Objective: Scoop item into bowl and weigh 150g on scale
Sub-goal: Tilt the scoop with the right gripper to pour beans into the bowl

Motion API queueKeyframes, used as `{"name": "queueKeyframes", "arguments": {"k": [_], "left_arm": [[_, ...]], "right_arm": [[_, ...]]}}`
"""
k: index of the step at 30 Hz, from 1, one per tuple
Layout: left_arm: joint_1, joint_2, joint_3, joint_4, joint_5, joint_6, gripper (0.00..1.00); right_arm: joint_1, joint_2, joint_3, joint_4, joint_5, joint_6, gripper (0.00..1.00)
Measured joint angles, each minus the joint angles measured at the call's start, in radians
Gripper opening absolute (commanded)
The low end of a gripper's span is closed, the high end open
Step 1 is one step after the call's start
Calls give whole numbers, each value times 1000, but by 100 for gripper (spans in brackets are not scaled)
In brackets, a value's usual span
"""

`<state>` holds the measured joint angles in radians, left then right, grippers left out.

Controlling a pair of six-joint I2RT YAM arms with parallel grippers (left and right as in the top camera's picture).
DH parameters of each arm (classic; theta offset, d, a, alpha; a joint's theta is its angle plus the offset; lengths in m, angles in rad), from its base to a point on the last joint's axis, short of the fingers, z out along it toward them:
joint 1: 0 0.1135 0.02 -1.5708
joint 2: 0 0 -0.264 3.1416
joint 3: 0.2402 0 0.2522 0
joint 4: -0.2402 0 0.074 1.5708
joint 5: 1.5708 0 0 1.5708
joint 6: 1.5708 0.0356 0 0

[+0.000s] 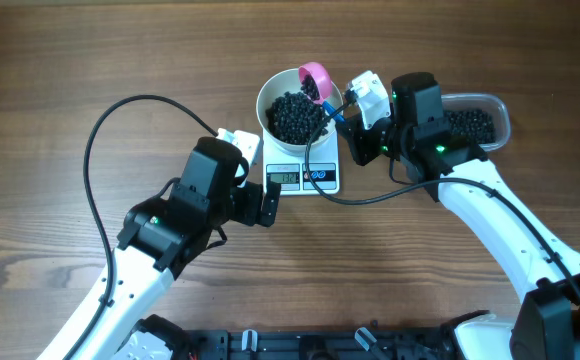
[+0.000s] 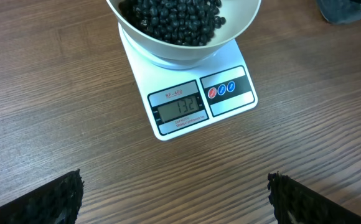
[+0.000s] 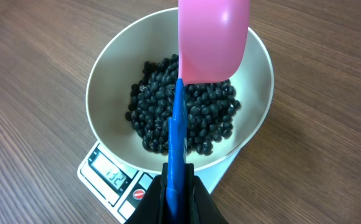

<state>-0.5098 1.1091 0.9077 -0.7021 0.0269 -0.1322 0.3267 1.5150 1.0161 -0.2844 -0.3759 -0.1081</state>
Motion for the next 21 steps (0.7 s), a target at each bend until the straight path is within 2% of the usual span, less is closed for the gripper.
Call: {"name": "queueKeyframes", "arguments": {"k": [21], "left_arm": [[0, 0, 0, 0, 0, 0, 100]], "right_arm": [[0, 0, 0, -14, -28, 25, 4]]}}
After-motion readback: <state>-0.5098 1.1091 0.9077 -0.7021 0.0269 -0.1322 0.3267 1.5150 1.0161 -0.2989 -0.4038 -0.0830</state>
